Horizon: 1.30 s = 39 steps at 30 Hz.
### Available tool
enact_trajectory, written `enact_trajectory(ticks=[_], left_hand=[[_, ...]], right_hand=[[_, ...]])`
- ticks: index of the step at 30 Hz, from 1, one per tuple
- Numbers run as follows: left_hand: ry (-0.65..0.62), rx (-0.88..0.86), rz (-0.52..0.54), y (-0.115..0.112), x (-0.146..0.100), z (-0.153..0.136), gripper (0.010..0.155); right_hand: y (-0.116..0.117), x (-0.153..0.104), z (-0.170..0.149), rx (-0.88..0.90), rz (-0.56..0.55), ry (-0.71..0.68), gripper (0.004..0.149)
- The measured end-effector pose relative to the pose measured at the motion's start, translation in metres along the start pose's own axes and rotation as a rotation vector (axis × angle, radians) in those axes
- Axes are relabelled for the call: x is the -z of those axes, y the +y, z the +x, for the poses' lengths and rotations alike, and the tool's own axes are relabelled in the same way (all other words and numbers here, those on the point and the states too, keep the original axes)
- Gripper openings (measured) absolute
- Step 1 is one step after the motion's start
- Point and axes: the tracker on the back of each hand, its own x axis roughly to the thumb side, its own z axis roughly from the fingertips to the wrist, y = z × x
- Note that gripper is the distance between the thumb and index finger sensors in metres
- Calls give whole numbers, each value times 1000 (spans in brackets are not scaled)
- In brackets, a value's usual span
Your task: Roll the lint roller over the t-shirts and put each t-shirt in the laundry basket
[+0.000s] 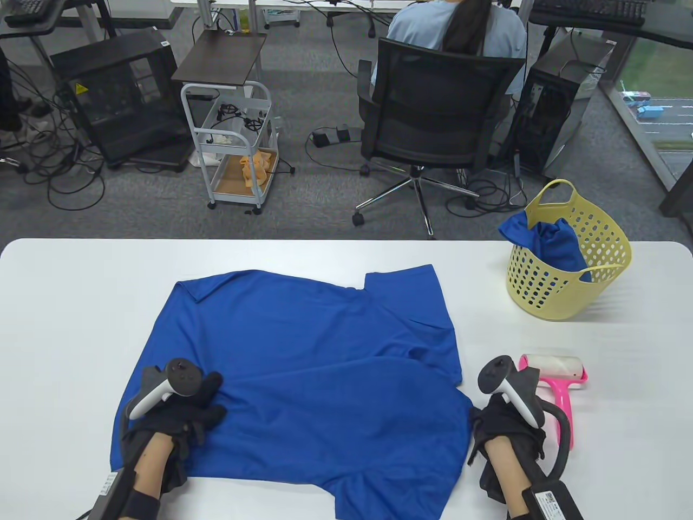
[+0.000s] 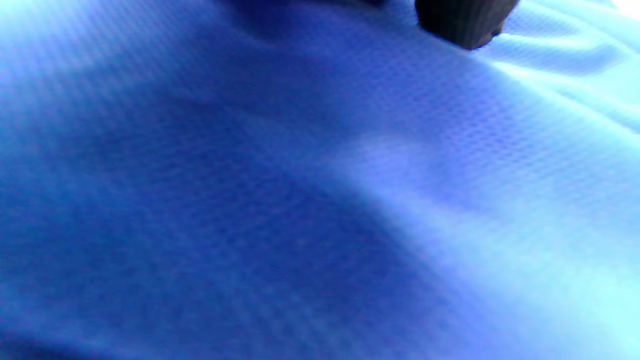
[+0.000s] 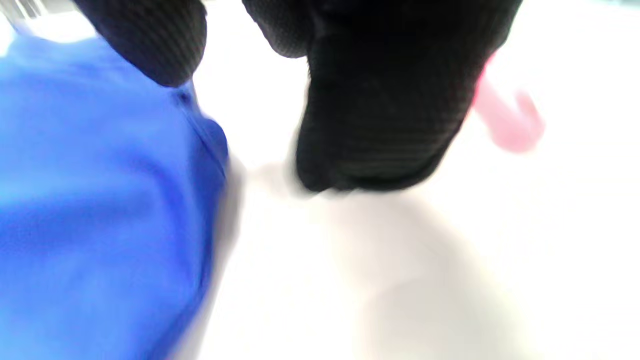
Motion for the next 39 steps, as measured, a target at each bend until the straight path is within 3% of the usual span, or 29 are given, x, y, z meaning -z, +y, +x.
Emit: enact_trajectory(ticks=[2, 4, 7, 10, 13, 17, 19, 21, 26, 30, 31, 33, 36, 39], left_hand=[[1, 0, -3, 0, 0, 0, 71], [3, 0, -6, 1, 0, 0, 71], [9, 1, -11, 1, 1, 1, 71], [28, 31, -46, 9, 1, 3, 73], [43, 55, -64, 33, -1, 8, 68], [60, -12, 145, 95, 10, 18, 65], [86, -6, 270, 124, 29, 24, 62], [142, 32, 317, 142, 55, 27, 60], [266, 68, 293, 157, 120, 29, 63], [357, 58, 248, 153, 156, 27, 72], [376, 62, 242, 152, 159, 27, 69], [387, 76, 330, 157, 162, 26, 63], [417, 109, 420, 166, 159, 22, 44], [398, 37, 419, 175, 154, 15, 41]], right_hand=[[3, -9, 24, 38, -35, -191, 70], [22, -10, 47, 18, 63, -328, 72], [62, -2, 66, -143, 273, -355, 81], [86, 12, 64, -210, 319, -334, 84], [85, 18, 58, -115, 345, -356, 85], [87, 25, 50, -78, 355, -385, 85], [88, 28, 47, -44, 363, -385, 85], [88, 30, 45, -23, 361, -390, 84], [87, 32, 43, -14, 365, -400, 83], [84, 36, 38, -1, 364, -419, 82], [84, 36, 37, 1, 363, -420, 82], [84, 37, 36, 12, 366, -422, 81], [84, 37, 36, 11, 365, -425, 81], [84, 37, 35, 16, 366, -427, 81]])
